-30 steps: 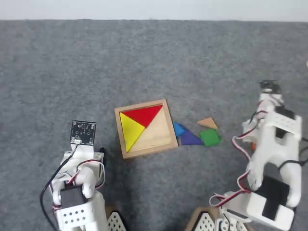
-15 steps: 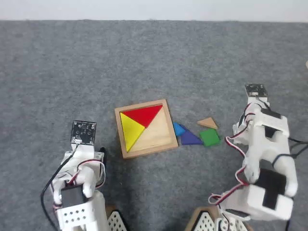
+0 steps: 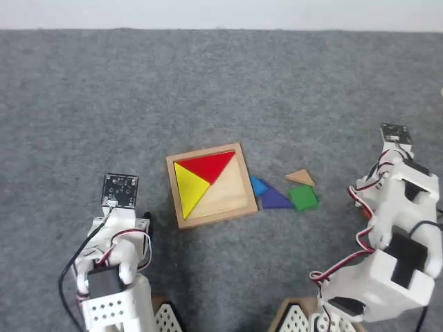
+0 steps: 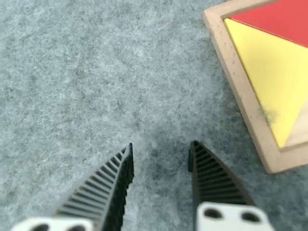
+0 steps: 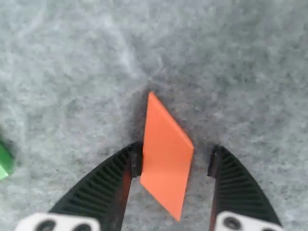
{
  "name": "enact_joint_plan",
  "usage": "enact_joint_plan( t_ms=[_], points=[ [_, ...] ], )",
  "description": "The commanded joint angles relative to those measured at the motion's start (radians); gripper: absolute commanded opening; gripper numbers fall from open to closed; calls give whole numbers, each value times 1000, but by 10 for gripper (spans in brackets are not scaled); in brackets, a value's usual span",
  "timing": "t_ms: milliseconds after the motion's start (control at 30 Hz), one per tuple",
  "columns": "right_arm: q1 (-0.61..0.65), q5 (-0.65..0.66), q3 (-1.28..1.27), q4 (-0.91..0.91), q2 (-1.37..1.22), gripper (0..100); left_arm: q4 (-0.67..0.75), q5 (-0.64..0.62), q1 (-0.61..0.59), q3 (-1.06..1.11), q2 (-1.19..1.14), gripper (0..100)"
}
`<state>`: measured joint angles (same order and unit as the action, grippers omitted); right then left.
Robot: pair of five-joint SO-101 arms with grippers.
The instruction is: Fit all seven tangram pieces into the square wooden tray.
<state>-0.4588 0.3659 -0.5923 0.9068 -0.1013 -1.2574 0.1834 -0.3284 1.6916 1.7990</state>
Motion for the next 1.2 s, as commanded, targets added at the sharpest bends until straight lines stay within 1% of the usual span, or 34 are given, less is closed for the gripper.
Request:
enact_joint_plan(
  t_ms=[0, 100, 233, 400, 667, 800, 933, 1100, 1167],
  points=[
    [-59, 9, 31, -24, -2, 243, -6, -6, 3, -8, 18, 190],
    [-58, 9, 29, -18, -2, 234, -6, -6, 3, -8, 18, 190],
    [-53, 9, 31, -13, 1, 177, -6, -6, 3, -8, 18, 190],
    [-51, 2, 25, 1, 59, 175, -6, -6, 3, -8, 18, 190],
    [-28, 0, -9, 131, 265, 177, -6, -6, 3, -8, 18, 190],
    [33, 0, -92, 127, 337, 199, -6, -6, 3, -8, 18, 190],
    [73, -41, -129, 48, 311, 219, -6, -6, 3, -8, 18, 190],
    [101, -46, -109, -7, 186, 218, -6, -6, 3, -8, 18, 190],
    [79, -40, -75, -12, 125, 218, -6, -6, 3, -8, 18, 190]
  ],
)
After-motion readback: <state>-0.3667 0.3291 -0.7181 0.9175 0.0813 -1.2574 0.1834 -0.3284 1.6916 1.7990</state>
